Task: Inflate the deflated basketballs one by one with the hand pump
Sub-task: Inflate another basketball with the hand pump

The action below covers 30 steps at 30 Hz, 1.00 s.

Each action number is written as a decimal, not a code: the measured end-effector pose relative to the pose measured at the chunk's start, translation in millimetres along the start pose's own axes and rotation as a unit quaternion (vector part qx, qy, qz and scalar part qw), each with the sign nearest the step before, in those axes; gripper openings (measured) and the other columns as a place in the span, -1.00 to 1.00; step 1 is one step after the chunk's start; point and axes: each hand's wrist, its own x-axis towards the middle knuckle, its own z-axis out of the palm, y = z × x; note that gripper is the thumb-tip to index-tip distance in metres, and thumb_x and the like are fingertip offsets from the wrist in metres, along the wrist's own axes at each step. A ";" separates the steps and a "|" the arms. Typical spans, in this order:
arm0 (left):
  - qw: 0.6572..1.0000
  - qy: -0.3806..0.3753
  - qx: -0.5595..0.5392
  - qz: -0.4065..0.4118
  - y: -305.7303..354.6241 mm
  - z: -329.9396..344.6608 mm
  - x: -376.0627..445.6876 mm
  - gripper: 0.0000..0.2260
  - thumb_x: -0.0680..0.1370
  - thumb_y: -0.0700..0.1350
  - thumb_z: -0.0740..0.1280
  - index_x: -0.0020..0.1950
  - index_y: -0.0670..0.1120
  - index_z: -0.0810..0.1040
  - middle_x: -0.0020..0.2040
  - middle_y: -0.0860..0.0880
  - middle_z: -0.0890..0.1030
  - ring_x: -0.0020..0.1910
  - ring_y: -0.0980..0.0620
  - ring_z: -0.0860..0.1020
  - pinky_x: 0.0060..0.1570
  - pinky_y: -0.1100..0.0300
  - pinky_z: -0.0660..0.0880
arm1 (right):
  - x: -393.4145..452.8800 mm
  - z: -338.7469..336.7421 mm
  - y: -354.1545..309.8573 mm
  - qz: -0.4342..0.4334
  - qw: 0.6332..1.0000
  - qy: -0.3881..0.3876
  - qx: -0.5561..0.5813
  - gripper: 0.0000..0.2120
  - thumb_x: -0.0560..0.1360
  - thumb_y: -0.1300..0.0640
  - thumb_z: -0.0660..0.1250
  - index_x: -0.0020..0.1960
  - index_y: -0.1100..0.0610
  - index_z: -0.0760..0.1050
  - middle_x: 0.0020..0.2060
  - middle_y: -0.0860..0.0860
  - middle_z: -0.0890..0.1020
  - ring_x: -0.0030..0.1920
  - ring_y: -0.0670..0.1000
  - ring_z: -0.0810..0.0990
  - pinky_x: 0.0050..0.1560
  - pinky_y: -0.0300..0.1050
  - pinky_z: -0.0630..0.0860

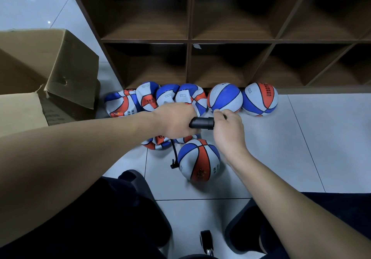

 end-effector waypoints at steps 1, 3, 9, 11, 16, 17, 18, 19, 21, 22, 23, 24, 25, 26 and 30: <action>1.000 -0.013 -0.006 0.006 -5.1 0.2 0.7 -0.64 0.62 0.28 0.36 -0.17 0.03 0.59 -0.35 0.01 0.61 -0.34 -0.04 0.61 -0.30 0.05 0.56 | 0.7 -0.8 0.7 -0.003 1.000 -0.015 -0.007 -0.60 0.73 0.02 0.24 -0.27 0.09 0.35 -0.38 -0.07 0.40 -0.40 -0.09 0.38 -0.43 -0.31 0.32; 0.999 -0.036 -0.024 0.010 -15.3 1.8 2.1 -0.64 0.61 0.30 0.39 -0.15 0.04 0.60 -0.34 0.00 0.62 -0.32 -0.04 0.62 -0.27 0.02 0.58 | 3.3 -4.1 3.0 -0.008 0.999 -0.029 -0.023 -0.57 0.72 0.01 0.25 -0.31 0.05 0.33 -0.47 -0.13 0.38 -0.46 -0.13 0.38 -0.46 -0.32 0.29; 0.993 -0.079 -0.081 -0.038 -48.2 3.6 -3.5 -0.69 0.63 0.17 0.44 -0.15 -0.03 0.60 -0.36 0.02 0.56 -0.41 0.04 0.53 -0.25 0.00 0.55 | 29.6 -36.9 9.3 0.050 0.998 0.028 0.022 -0.55 0.62 0.01 0.30 -0.38 0.03 0.24 -0.47 -0.08 0.27 -0.35 0.05 0.25 -0.28 -0.01 0.24; 0.992 -0.085 -0.075 -0.052 -56.0 5.2 -4.9 -0.67 0.62 0.20 0.45 -0.15 -0.03 0.61 -0.35 0.01 0.57 -0.38 0.03 0.51 -0.24 0.01 0.54 | 33.3 -41.9 11.6 0.065 0.997 0.032 0.037 -0.56 0.61 -0.02 0.31 -0.37 0.02 0.24 -0.45 -0.05 0.27 -0.34 0.06 0.24 -0.28 0.00 0.25; 0.993 -0.084 -0.060 -0.049 -44.4 6.9 -7.4 -0.66 0.67 0.21 0.38 -0.14 -0.01 0.59 -0.34 0.01 0.57 -0.37 0.02 0.50 -0.24 0.00 0.54 | 21.7 -30.7 9.4 0.031 0.996 0.085 0.014 -0.61 0.65 0.09 0.26 -0.30 0.09 0.23 -0.42 -0.03 0.31 -0.35 0.04 0.27 -0.30 -0.05 0.26; 0.994 -0.075 -0.065 -0.047 -41.2 5.3 -8.4 -0.66 0.68 0.20 0.38 -0.15 -0.01 0.58 -0.34 0.01 0.56 -0.37 0.02 0.50 -0.25 0.00 0.52 | 18.7 -28.2 7.3 0.022 0.995 0.096 0.010 -0.62 0.66 0.10 0.25 -0.30 0.10 0.24 -0.41 -0.01 0.32 -0.35 0.04 0.28 -0.30 -0.05 0.26; 0.995 -0.067 -0.067 -0.042 -37.1 3.5 -9.4 -0.67 0.68 0.20 0.37 -0.15 0.00 0.57 -0.34 0.01 0.56 -0.37 0.02 0.50 -0.28 0.04 0.49 | 16.2 -25.9 5.5 0.013 0.994 0.106 0.007 -0.62 0.66 0.10 0.24 -0.31 0.10 0.24 -0.41 0.00 0.33 -0.35 0.05 0.29 -0.30 -0.04 0.26; 0.996 -0.057 -0.065 -0.038 -32.2 2.2 -10.0 -0.67 0.68 0.19 0.37 -0.15 0.00 0.56 -0.35 0.02 0.56 -0.38 0.03 0.51 -0.31 0.09 0.46 | 13.7 -23.8 3.3 0.005 0.994 0.112 0.006 -0.61 0.66 0.11 0.24 -0.31 0.10 0.24 -0.41 0.00 0.33 -0.35 0.05 0.29 -0.30 -0.04 0.25; 0.998 -0.035 -0.053 -0.030 -20.3 0.4 -10.3 -0.66 0.68 0.20 0.37 -0.16 0.01 0.56 -0.36 0.02 0.56 -0.38 0.02 0.52 -0.34 0.14 0.41 | 9.6 -19.4 0.1 -0.007 0.994 0.112 0.002 -0.60 0.67 0.12 0.23 -0.32 0.10 0.24 -0.41 0.00 0.33 -0.35 0.05 0.29 -0.30 -0.04 0.24; 0.998 -0.023 -0.047 -0.028 -14.9 0.6 -10.4 -0.65 0.68 0.21 0.37 -0.17 0.01 0.56 -0.36 0.02 0.56 -0.38 0.01 0.53 -0.36 0.15 0.40 | 7.8 -16.9 -0.1 -0.011 0.994 0.108 0.000 -0.59 0.68 0.12 0.23 -0.32 0.10 0.24 -0.41 0.00 0.33 -0.35 0.04 0.29 -0.30 -0.04 0.24; 0.999 -0.011 -0.040 -0.027 -10.7 0.8 -9.9 -0.65 0.67 0.22 0.37 -0.18 0.01 0.56 -0.37 0.02 0.56 -0.38 0.00 0.54 -0.38 0.16 0.38 | 5.7 -14.3 -0.7 -0.014 0.995 0.102 0.001 -0.59 0.69 0.11 0.23 -0.32 0.10 0.24 -0.40 0.01 0.34 -0.34 0.04 0.30 -0.30 -0.03 0.24; 0.999 -0.002 -0.033 -0.026 -7.3 0.8 -9.4 -0.64 0.66 0.23 0.36 -0.18 0.01 0.56 -0.36 0.01 0.57 -0.38 -0.02 0.54 -0.39 0.17 0.38 | 3.7 -11.7 -0.9 -0.016 0.995 0.096 0.004 -0.59 0.69 0.11 0.22 -0.31 0.11 0.25 -0.39 0.01 0.34 -0.34 0.03 0.30 -0.30 -0.03 0.25; 0.999 0.005 -0.027 -0.023 -4.1 0.3 -8.8 -0.64 0.66 0.23 0.36 -0.18 0.00 0.57 -0.35 -0.01 0.59 -0.38 -0.03 0.55 -0.40 0.16 0.40 | 1.4 -9.3 -1.1 -0.018 0.996 0.089 0.006 -0.59 0.70 0.11 0.22 -0.31 0.11 0.25 -0.38 0.01 0.35 -0.34 0.03 0.31 -0.30 -0.02 0.25; 1.000 0.009 -0.022 -0.020 -1.1 -0.4 -8.2 -0.64 0.66 0.23 0.35 -0.17 0.00 0.59 -0.33 -0.02 0.60 -0.37 -0.04 0.56 -0.39 0.13 0.44 | -0.6 -7.1 -1.1 -0.020 0.996 0.083 0.004 -0.59 0.70 0.11 0.22 -0.30 0.11 0.26 -0.37 0.01 0.36 -0.34 0.01 0.32 -0.31 -0.02 0.27; 1.000 0.019 -0.007 -0.013 11.8 -1.7 -5.9 -0.71 0.64 0.20 0.37 -0.14 0.04 0.60 -0.30 0.01 0.61 -0.33 0.00 0.58 -0.29 0.05 0.58 | -6.1 -1.1 -2.2 -0.031 0.998 0.062 -0.001 -0.60 0.72 0.10 0.21 -0.30 0.10 0.31 -0.38 -0.02 0.41 -0.40 -0.14 0.43 -0.43 -0.31 0.33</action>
